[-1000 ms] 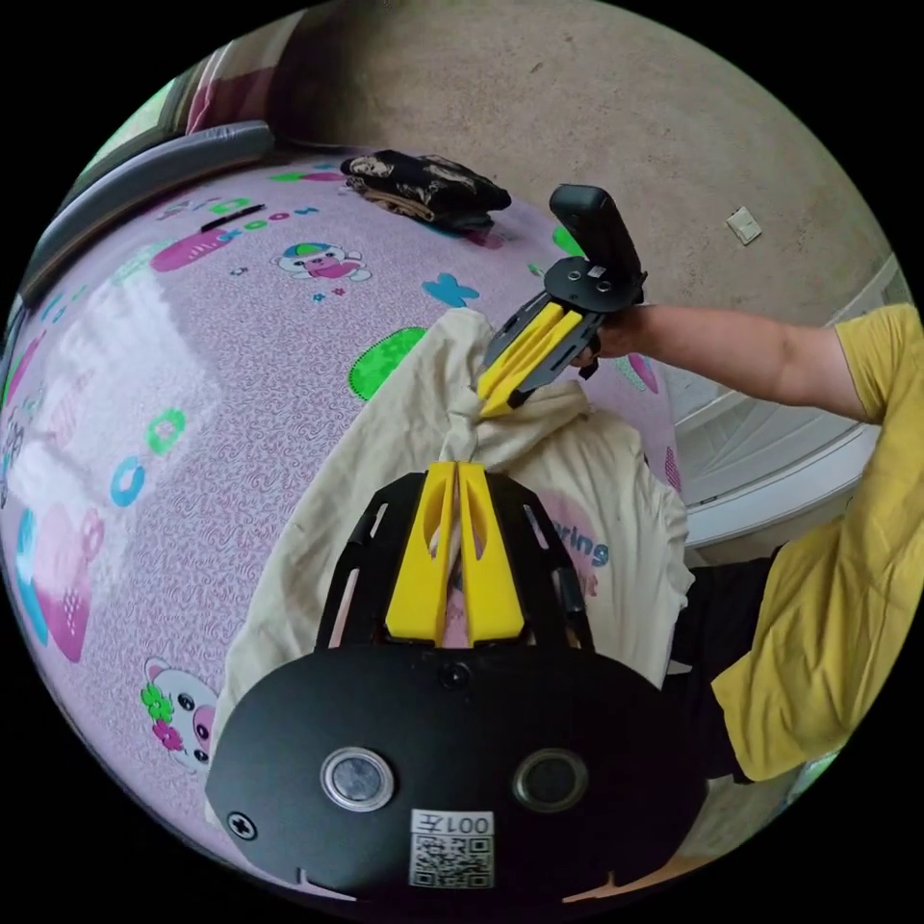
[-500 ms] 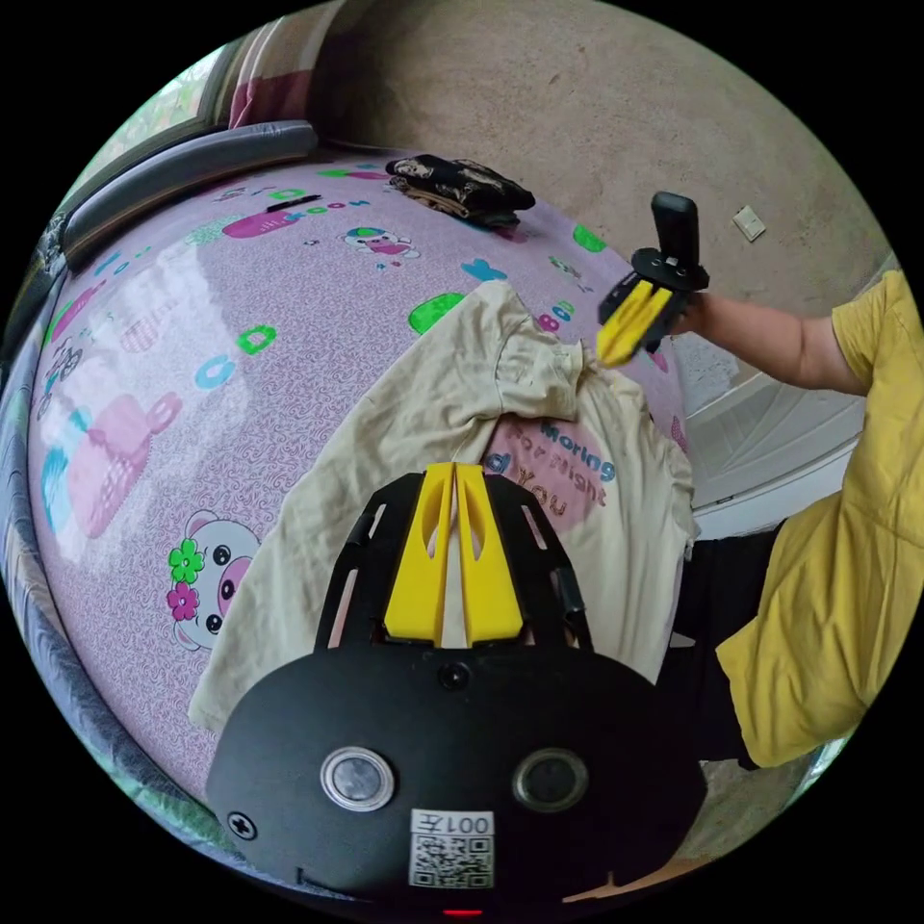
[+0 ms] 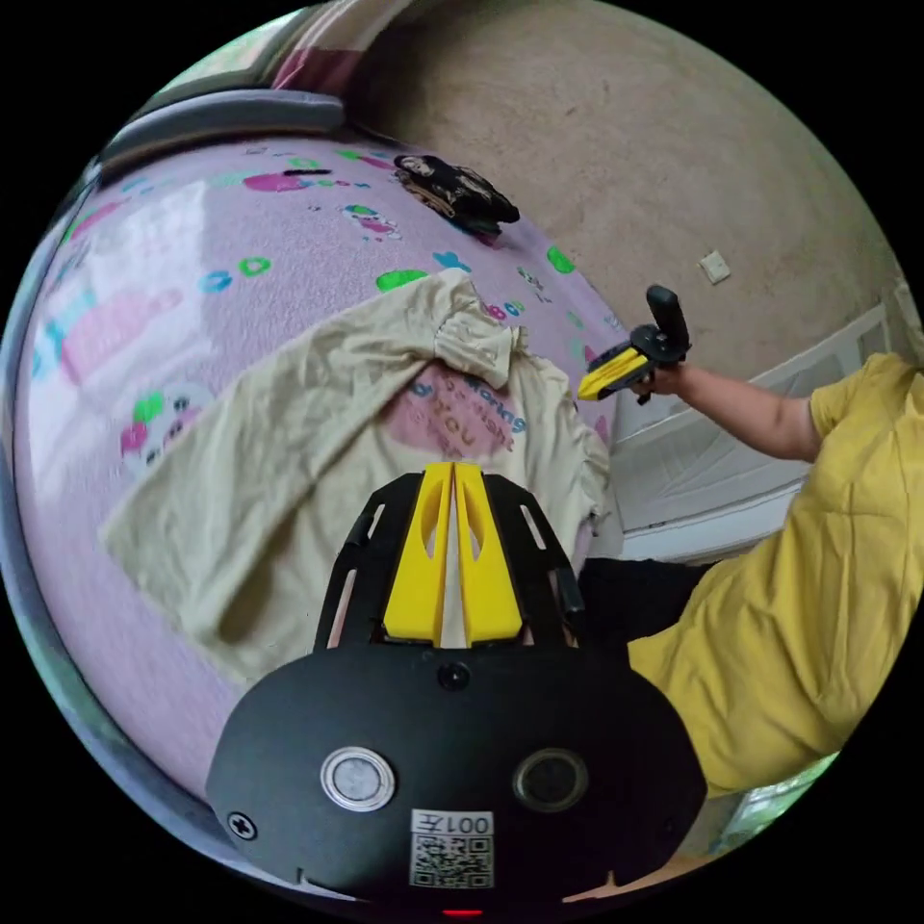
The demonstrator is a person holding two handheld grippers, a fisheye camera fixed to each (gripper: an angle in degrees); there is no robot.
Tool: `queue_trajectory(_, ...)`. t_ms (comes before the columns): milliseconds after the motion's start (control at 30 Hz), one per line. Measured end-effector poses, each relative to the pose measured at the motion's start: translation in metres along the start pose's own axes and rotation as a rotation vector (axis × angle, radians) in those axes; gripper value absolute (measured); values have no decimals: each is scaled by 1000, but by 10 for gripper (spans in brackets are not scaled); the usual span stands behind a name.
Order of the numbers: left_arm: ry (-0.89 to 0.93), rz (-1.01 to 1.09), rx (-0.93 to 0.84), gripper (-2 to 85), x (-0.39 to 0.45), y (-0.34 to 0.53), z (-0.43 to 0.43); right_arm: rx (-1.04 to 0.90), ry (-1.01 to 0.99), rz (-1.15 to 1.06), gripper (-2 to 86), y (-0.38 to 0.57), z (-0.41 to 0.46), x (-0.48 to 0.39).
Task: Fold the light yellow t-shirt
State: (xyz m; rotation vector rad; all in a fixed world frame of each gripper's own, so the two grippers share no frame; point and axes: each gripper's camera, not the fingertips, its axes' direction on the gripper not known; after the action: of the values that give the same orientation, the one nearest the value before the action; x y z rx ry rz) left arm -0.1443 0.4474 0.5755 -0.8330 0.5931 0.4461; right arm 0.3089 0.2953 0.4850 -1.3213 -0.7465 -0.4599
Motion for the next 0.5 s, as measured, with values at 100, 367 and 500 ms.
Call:
queue_trajectory(100,10,-110,26,-12,22,66,0,-32,15,97,23,66,19,-6)
queue_trajectory(367,-295,-296,5,-8,103,196,33,91,65,264,85,157,85,3)
queue_trajectory(500,-500,-205,-85,28,142,217,68,79,136,274,110,168,111,3)
